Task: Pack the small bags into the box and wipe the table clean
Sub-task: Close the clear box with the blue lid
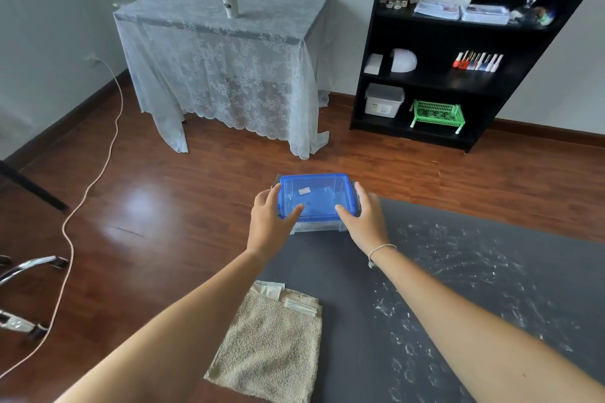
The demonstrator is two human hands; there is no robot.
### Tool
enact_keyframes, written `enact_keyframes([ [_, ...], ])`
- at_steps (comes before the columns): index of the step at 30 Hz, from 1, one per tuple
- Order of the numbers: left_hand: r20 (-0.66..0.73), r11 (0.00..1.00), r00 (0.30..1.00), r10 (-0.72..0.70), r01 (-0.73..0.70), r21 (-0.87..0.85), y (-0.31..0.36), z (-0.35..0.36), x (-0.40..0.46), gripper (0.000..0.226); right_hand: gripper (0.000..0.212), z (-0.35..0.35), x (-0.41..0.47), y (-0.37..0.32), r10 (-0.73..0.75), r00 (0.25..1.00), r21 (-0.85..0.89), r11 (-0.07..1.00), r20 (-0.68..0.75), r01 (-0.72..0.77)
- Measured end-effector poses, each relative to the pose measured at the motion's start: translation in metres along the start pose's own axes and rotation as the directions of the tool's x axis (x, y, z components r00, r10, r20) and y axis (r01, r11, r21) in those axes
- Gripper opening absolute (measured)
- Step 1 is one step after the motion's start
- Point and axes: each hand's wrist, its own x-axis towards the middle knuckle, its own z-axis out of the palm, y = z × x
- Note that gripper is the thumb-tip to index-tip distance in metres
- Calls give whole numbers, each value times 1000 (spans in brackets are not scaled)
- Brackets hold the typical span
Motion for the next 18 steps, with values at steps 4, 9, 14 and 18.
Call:
enact_keyframes([
  [4,39,997,998,56,-58,56,-2,5,-5,72,60,0,-8,1,-113,993,-74,991,29,115],
  [9,87,990,995,48,-59,126,-8,7,-8,82,66,0,-11,4,-142,984,-122,980,110,155],
  [14,113,983,993,47,-66,172,-9,5,-7,79,62,3,-15,5,-141,985,-199,967,104,159],
  [18,114,973,990,82,-104,207,-7,5,-6,76,59,3,-16,4,-145,985,-250,954,97,165],
])
